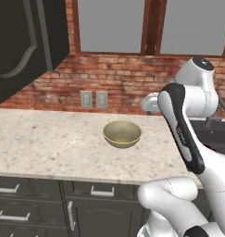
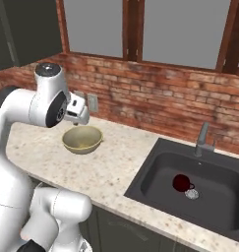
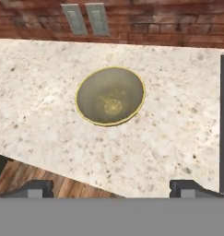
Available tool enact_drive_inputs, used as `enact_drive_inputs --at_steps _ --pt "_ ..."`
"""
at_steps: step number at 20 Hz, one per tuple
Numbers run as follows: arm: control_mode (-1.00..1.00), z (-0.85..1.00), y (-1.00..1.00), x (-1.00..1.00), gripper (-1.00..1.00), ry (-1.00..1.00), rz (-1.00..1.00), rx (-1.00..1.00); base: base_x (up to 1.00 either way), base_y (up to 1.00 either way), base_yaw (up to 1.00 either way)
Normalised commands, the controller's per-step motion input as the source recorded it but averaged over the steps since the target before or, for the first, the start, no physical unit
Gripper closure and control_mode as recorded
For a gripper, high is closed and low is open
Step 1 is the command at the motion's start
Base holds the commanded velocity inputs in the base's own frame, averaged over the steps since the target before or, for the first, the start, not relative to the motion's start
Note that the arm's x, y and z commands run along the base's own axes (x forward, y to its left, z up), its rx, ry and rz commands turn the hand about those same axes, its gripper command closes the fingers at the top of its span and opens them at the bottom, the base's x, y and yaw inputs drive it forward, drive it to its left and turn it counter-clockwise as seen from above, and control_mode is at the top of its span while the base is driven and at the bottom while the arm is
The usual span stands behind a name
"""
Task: Pick the mug and place it in the sink. Pick the bowl and place it in the open cabinet and then close the cabinet.
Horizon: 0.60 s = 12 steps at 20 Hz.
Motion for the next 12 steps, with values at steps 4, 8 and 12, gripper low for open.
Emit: enact_drive_inputs --at_steps 4,8,12 --pt "-1.00 -0.26 -0.06 0.11 -1.00 0.20 0.02 0.28 0.00 0.00 0.00" --pt "-1.00 -0.11 0.00 0.01 -1.00 0.04 -0.09 0.04 0.00 0.00 0.00" --pt "-1.00 -0.20 0.00 0.06 -1.00 0.01 -0.23 0.03 0.00 0.00 0.00"
